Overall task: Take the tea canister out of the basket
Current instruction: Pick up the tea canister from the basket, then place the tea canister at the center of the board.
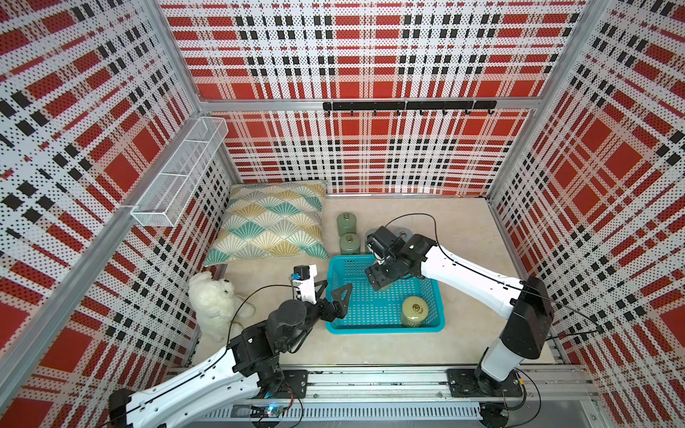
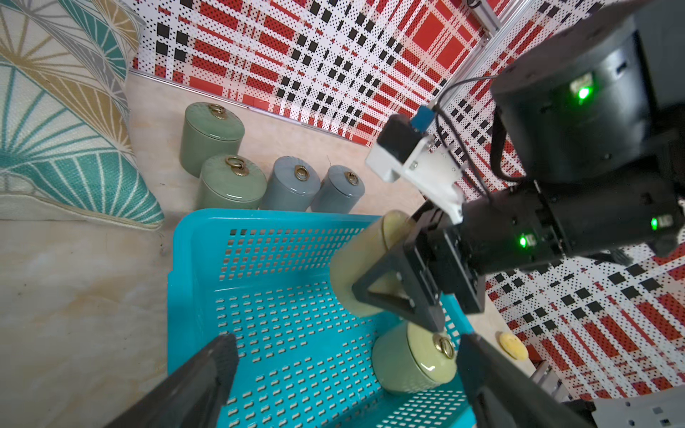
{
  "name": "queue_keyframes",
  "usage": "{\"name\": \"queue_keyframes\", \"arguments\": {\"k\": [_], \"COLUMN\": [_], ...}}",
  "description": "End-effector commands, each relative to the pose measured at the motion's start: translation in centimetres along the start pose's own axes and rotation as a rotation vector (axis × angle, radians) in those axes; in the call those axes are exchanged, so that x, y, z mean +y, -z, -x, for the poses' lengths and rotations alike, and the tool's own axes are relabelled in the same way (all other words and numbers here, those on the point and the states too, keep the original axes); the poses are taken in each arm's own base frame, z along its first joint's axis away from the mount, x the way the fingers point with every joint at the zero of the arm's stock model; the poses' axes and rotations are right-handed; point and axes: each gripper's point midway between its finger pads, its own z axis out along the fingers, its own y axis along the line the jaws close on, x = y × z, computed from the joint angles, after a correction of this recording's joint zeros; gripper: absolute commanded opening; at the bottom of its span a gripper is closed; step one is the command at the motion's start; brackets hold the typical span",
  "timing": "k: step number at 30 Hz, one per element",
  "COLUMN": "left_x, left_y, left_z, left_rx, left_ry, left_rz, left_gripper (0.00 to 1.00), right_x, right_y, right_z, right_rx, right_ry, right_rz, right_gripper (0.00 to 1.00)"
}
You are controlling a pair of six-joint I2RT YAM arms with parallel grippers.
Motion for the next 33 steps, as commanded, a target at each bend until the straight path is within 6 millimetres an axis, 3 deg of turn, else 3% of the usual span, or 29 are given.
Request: {"name": "queue_keyframes", "arguments": {"k": [1,6,16,25,33], "left_x": [-0.1,0.0,-0.5,-1.1,-1.4], "left_y": [0.1,0.0,-0.3,-0.6,-1.2], "left_z": [0.7,1.2,0.8,0.8,0.4], "left_rx": [-0.045,-0.066,-0.053,-0.04,-0.015], "left_ry": [0.015,0.018,0.028,0.034,0.029], "left_rz": [-0.004,0.009,-0.019,-0.031,-0.024], "left_gripper": [0.99,0.99,0.99,0.99,0.99], "right_x": [-1.2,-3.3,-8.3,-13.6,-14.9], "right_y": [2.3,2.6,0.5,-3.8,-8.1], "right_z": [4.2,8.5,16.0,19.3,20.2], "right_rx": [-0.107,-0.169,-0.257,-0.303,-0.312], "right_ry": [-0.027,-0.083,-0.213,-0.346,-0.361], "right_rz": [-0.008,-0.044,-0.071,-0.1,-0.13], "right_gripper": [0.71,0.73,0.72,0.73,0.74]}}
